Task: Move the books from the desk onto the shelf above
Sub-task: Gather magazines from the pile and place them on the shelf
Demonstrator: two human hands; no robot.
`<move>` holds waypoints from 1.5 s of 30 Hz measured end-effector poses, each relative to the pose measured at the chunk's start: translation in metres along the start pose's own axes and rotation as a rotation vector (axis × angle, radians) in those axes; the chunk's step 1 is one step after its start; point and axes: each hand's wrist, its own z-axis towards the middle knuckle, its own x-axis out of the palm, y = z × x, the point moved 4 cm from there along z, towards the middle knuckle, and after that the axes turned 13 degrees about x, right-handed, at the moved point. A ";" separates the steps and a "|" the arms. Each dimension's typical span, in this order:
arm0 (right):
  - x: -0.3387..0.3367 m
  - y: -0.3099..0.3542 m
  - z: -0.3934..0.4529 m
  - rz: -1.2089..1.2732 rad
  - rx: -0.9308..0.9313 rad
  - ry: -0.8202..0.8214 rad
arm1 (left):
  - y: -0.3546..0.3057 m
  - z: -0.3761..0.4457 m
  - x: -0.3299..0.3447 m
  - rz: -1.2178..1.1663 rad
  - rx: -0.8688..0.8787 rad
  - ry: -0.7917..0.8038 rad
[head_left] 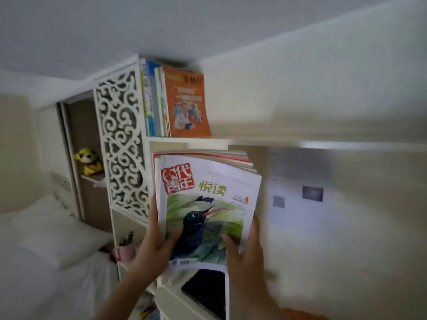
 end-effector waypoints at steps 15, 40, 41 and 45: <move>0.042 0.156 0.324 -0.283 -0.165 0.047 | -0.027 0.318 0.006 -0.153 0.226 -0.078; 0.124 0.035 0.480 -0.511 0.226 0.374 | 0.132 0.351 -0.046 0.027 0.059 0.014; 0.129 0.032 0.483 -0.499 0.219 0.369 | 0.133 0.352 -0.045 0.098 0.067 -0.005; 0.146 0.022 0.494 -0.467 0.139 0.355 | 0.130 0.356 -0.045 0.491 0.173 -0.061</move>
